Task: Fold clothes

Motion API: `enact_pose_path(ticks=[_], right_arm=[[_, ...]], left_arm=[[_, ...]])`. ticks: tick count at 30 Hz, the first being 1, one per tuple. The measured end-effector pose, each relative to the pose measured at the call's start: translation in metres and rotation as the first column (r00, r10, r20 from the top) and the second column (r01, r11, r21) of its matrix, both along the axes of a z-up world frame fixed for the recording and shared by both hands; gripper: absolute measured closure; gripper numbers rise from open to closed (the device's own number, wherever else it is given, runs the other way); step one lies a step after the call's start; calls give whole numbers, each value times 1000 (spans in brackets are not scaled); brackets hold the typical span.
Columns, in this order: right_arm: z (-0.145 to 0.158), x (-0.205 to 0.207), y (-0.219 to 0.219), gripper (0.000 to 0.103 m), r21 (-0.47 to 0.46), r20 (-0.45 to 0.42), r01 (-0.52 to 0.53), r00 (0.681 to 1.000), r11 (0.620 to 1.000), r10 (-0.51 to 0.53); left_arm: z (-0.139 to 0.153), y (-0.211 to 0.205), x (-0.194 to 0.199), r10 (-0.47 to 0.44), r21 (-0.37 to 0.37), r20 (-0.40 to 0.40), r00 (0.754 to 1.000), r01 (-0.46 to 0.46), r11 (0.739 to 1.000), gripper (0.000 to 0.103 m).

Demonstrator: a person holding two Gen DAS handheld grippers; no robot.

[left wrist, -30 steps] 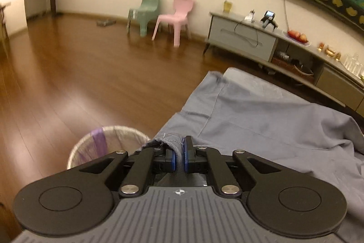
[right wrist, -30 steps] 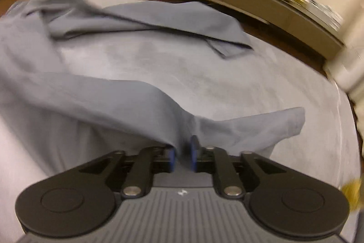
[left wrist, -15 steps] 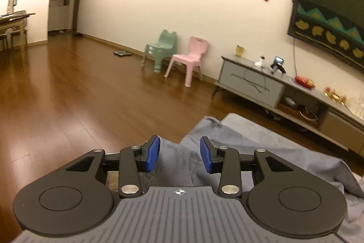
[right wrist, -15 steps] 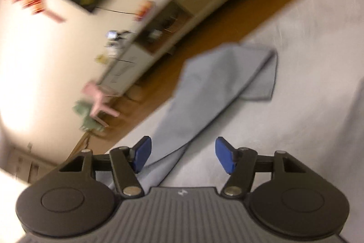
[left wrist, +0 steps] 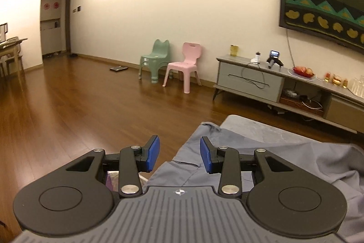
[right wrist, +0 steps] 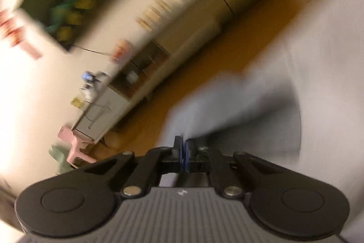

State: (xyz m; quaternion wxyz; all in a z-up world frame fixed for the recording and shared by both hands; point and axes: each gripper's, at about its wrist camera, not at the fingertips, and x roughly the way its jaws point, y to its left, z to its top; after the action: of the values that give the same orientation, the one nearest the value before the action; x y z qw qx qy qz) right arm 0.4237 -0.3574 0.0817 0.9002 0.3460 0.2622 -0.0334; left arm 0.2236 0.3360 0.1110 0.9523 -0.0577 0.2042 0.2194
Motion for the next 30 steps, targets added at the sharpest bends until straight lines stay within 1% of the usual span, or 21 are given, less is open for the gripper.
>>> enact_pose_path(ticks=[1, 2, 3, 4, 5, 7, 8, 9, 11, 13, 15, 16, 19, 21, 22, 24, 25, 26, 27, 28, 30], right_arm=[[29, -18, 9, 102, -101, 65, -11, 998, 995, 18], [60, -38, 21, 102, -215, 122, -23, 991, 976, 51], [90, -58, 33, 102, -326, 170, -27, 982, 945, 86], [114, -74, 43, 102, -422, 185, -19, 977, 906, 106], [134, -87, 51, 102, -505, 190, -11, 974, 863, 124], [136, -76, 40, 101, -550, 102, -33, 989, 835, 107], [136, -70, 35, 98, -571, 59, -46, 994, 820, 97], [133, -62, 28, 95, -583, 7, -68, 996, 810, 89], [86, -29, -4, 85, -491, -184, -195, 976, 849, 118], [52, -40, -34, 82, -472, -246, -125, 969, 873, 6], [35, -73, -49, 49, -465, -202, -74, 979, 882, -24], [25, -90, -55, 34, -464, -207, -66, 978, 884, -35], [0, -116, -52, 36, -506, -243, -87, 969, 858, -46], [-6, -113, -40, 35, -531, -237, -101, 971, 842, -33], [-8, -108, -31, 33, -547, -230, -108, 973, 830, -25], [-7, -103, -8, 19, -592, -218, -141, 976, 793, 11], [-7, -93, 1, 8, -608, -226, -170, 973, 776, 36], [-12, -82, 9, 3, -608, -265, -210, 963, 766, 53], [-17, -71, 17, 3, -606, -304, -249, 950, 755, 69], [-23, -60, 25, 6, -603, -343, -284, 936, 745, 79], [-40, -40, 24, 50, -600, -411, -288, 911, 747, 21]], left_arm=[[-1, -2, 1, -6, 7, -3, 1000, 6, 1000, 62], [-1, -4, 1, -9, 15, -7, 1000, 9, 1000, 62], [-2, -6, 2, -14, 17, -11, 1000, 14, 1000, 62], [-3, -8, 4, -19, 14, -14, 1000, 19, 1000, 62], [-3, -10, 6, -24, 11, -17, 1000, 25, 1000, 62], [-6, -16, 10, -44, 4, -31, 999, 44, 999, 62], [-9, -20, 13, -51, 8, -42, 998, 51, 999, 62], [-12, -24, 16, -60, 18, -58, 997, 61, 998, 62], [-19, -33, 19, -70, 57, -92, 993, 75, 996, 62], [-23, -41, 20, -85, 85, -108, 991, 94, 992, 62], [-26, -48, 19, -102, 108, -118, 988, 115, 987, 62], [-27, -52, 19, -111, 120, -123, 986, 126, 985, 62], [-29, -63, 21, -137, 131, -132, 982, 154, 979, 60], [-32, -73, 26, -163, 133, -144, 976, 182, 974, 60], [-34, -78, 28, -177, 136, -151, 973, 198, 971, 60], [-37, -88, 33, -205, 142, -166, 965, 229, 963, 60], [-39, -94, 36, -219, 145, -173, 960, 244, 959, 60], [-42, -99, 38, -231, 153, -184, 955, 260, 953, 60], [-46, -103, 40, -241, 167, -199, 950, 275, 947, 60], [-50, -105, 42, -244, 179, -213, 946, 283, 942, 60], [-57, -106, 44, -242, 196, -239, 940, 291, 937, 60]])
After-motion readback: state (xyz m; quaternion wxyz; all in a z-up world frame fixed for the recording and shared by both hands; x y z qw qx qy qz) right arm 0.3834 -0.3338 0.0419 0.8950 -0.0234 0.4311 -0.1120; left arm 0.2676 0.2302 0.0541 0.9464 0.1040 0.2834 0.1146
